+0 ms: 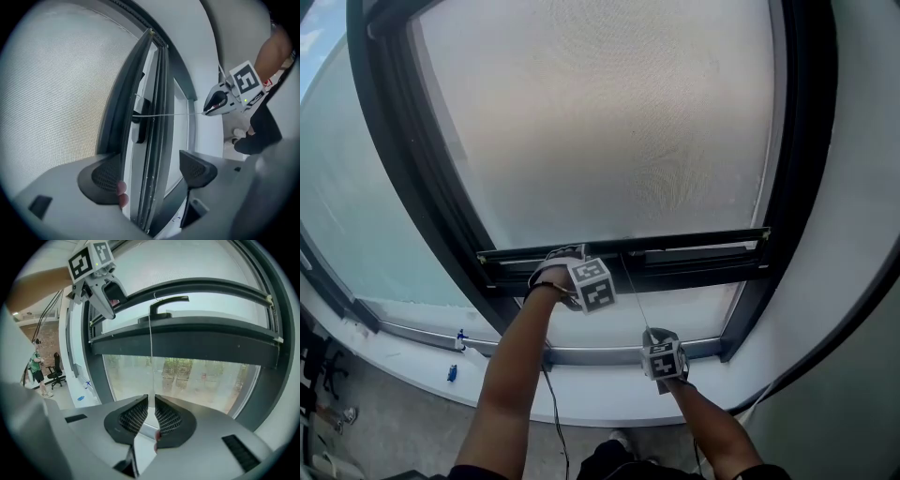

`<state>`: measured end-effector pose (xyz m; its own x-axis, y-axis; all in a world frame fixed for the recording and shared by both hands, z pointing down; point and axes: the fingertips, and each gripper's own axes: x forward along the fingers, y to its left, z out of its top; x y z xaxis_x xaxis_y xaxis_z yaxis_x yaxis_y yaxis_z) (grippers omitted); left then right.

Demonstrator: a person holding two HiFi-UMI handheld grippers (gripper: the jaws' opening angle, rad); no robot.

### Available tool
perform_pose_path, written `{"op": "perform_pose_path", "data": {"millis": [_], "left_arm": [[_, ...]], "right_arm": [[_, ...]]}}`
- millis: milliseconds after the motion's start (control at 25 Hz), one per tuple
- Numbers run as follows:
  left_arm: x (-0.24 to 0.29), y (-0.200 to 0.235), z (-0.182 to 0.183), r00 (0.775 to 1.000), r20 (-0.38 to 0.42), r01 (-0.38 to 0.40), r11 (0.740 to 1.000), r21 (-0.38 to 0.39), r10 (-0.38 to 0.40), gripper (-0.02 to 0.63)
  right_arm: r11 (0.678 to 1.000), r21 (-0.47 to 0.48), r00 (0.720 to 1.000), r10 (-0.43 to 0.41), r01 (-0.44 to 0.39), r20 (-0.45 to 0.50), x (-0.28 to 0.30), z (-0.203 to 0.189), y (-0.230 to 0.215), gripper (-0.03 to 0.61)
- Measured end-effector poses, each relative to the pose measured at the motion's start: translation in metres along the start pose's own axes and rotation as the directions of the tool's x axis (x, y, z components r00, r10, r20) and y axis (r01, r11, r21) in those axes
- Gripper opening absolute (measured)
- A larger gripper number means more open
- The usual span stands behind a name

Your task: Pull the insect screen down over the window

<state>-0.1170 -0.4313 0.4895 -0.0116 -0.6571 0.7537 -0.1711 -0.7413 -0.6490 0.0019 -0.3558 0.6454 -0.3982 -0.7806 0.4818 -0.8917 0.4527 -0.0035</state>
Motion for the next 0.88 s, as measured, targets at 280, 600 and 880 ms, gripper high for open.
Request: {"op": "perform_pose_path", "data": {"millis": [280, 600, 880], "left_arm": [[0.000, 0.001, 0.001, 1.000, -0.017, -0.014, 1.000, 0.011, 0.014, 0.391], [0.000, 0.002, -0.003, 0.999, -0.025, -0.023, 1.000, 0.016, 0.023, 0.391], [0.000, 0.001, 0.000, 0.999, -0.021, -0.025, 1.000, 0.015, 0.026, 0.391]], "right_arm": [[0.996, 0.091, 0.997, 0.001, 0.005, -0.071, 0.013, -0.044, 0.002, 0.048], [0.995, 0.098, 0.989, 0.000, 0.014, -0.145, 0.027, -0.100, 0.011, 0.048], [0.992, 0.123, 0.978, 0.033, -0.007, -0.206, 0.031, -0.133, 0.018, 0.048]]}}
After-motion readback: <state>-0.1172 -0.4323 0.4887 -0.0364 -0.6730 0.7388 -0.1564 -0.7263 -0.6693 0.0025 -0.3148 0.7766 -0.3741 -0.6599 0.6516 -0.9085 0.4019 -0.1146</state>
